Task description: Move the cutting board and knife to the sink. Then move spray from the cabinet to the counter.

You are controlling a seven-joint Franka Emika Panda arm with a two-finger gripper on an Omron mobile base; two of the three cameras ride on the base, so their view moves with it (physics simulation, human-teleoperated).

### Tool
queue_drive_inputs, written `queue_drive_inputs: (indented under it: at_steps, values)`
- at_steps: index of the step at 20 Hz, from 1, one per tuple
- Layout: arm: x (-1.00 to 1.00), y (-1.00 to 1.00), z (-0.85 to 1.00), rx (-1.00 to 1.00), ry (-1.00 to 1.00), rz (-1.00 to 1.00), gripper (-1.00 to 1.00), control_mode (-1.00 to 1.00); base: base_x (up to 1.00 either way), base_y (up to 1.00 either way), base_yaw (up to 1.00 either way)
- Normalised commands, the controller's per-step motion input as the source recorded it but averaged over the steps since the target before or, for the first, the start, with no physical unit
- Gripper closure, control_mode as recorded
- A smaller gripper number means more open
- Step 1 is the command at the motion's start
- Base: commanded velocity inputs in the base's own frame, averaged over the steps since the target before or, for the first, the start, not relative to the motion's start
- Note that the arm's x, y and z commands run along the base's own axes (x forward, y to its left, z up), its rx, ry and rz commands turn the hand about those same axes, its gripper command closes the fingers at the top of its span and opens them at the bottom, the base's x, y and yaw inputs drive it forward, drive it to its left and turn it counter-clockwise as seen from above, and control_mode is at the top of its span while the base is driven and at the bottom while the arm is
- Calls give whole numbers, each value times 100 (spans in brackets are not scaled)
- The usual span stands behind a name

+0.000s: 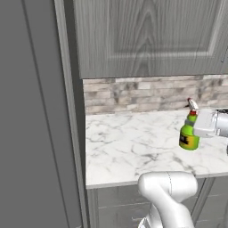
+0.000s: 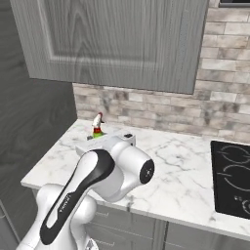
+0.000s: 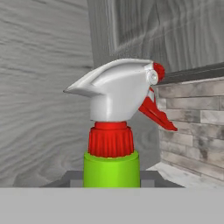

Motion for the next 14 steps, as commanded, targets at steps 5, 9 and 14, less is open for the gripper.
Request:
queue_drive_inputs:
  at_steps: [5, 9, 14]
  values:
    - [53, 0, -43, 0, 0, 0, 100, -100, 0, 0, 0]
    - [49, 0, -26, 0, 0, 0, 100, -100, 0, 0, 0]
    - [48, 0, -25, 0, 3, 0, 100, -100, 0, 0, 0]
